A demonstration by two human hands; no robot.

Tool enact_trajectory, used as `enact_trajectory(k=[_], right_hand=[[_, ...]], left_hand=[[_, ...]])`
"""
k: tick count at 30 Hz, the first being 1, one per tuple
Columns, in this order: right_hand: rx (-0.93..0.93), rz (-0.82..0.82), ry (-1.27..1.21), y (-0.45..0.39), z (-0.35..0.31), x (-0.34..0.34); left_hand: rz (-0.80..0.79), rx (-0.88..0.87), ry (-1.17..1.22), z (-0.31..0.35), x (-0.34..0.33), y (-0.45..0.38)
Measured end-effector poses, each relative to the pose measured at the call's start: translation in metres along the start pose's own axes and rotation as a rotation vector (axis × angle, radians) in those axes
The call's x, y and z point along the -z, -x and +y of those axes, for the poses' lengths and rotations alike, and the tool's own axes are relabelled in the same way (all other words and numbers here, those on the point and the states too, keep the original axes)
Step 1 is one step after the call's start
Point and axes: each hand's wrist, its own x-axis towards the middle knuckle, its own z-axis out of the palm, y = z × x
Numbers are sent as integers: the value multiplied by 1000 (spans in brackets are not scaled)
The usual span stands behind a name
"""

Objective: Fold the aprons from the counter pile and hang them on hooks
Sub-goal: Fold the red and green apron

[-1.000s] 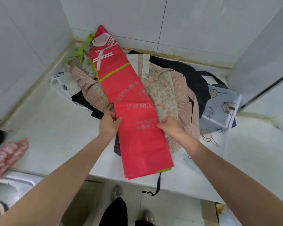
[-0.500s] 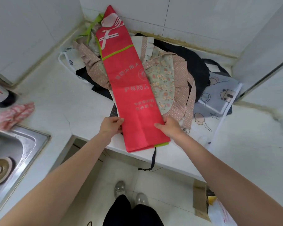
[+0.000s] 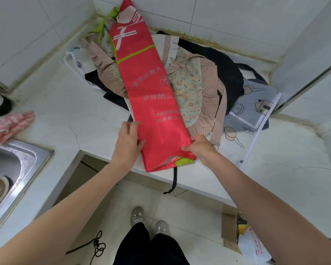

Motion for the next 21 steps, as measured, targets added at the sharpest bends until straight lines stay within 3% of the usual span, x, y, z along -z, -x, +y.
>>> enact_trajectory(k=[3,5,8,11,13,17,21], right_hand=[[45,-3,66,1,0,0],[167,30,278,9,-4,-1],[549,143,850,28,-5,0],[841,-43,1314,38,5,2],[858,-153,1375,34,15,4],[893,-217,1295,28,24,10],[986,-146,1237,18,21,18]], left_hand=[[-146,-418,-241,-13,-3,13],[-190,-431,-249,-18,-1,14],[-212,-423,-238,-17,0,14],[-218,-448,-284,-17,0,18],[-227,-469,-318,-20,-1,22],[-246,-494,-293,-23,4,25],[-257,-479,-215,-22,9,33]])
